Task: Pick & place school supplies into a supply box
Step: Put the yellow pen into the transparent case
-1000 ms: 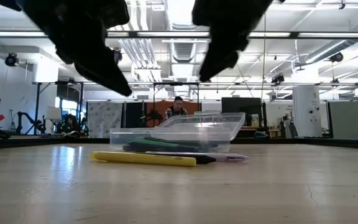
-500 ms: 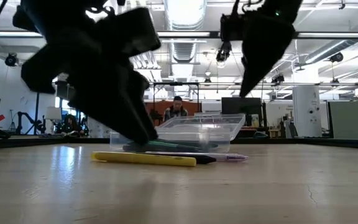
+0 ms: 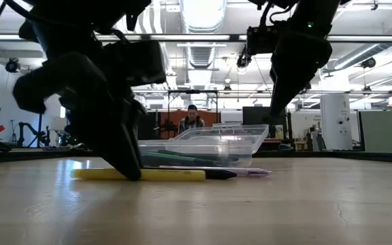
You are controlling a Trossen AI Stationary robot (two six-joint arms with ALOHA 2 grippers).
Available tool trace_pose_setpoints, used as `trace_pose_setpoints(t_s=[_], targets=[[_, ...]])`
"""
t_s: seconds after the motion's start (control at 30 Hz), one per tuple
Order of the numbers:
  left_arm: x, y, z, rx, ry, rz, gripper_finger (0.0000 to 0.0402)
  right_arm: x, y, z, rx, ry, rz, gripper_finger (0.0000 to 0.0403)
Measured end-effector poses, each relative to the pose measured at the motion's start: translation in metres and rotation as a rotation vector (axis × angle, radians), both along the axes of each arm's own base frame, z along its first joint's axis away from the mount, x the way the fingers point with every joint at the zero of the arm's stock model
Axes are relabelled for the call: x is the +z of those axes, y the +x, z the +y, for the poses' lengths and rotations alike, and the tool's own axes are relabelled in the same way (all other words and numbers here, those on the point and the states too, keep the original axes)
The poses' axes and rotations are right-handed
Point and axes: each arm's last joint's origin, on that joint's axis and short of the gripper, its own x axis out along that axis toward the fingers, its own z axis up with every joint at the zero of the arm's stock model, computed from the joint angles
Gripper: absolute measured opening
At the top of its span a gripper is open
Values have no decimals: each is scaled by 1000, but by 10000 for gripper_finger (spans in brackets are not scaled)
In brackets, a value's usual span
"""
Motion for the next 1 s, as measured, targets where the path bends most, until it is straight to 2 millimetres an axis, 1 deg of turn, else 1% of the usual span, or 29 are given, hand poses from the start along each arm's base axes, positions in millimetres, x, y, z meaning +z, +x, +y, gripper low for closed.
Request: trace_pose_setpoints(t_s=[0.03,0.07,0.17,0.23,0.27,0.33,0.43,0.53,0.6,0.63,0.77,0.83,0.93,1.0], targets=[[1,-1,0,-3,-15,16,26,0,0,0,2,-1,-1,157],[4,-3,0,0,-39,31,18,0,0,0,2,-3,-2,156],[18,-9,0,34,-113,39,22,0,0,-1,-7,-27,-7,153],[29,-19,1,41,-142,75,24,1,0,-2,-14,-50,-12,153],[38,-24,2,46,-160,72,23,0,1,-2,-15,-55,-17,153],[64,-30,5,61,-197,17,16,1,1,-2,-22,-74,-25,153],[98,-45,22,141,-132,-73,12,1,3,-3,-42,-119,-54,151],[127,-53,42,224,-14,-194,12,3,5,-4,-66,-165,-82,147],[143,-53,59,235,52,-272,16,3,5,-5,-81,-182,-96,146],[147,-51,68,236,80,-287,18,3,6,-5,-84,-181,-102,146],[139,-38,104,219,146,-275,24,3,6,-5,-91,-179,-105,149],[132,-29,117,175,153,-270,30,3,5,-4,-88,-178,-99,150],[115,-17,129,81,125,-213,41,2,1,0,-117,-162,-81,149],[99,-11,131,57,118,-152,48,0,-3,4,-143,-151,-60,146]])
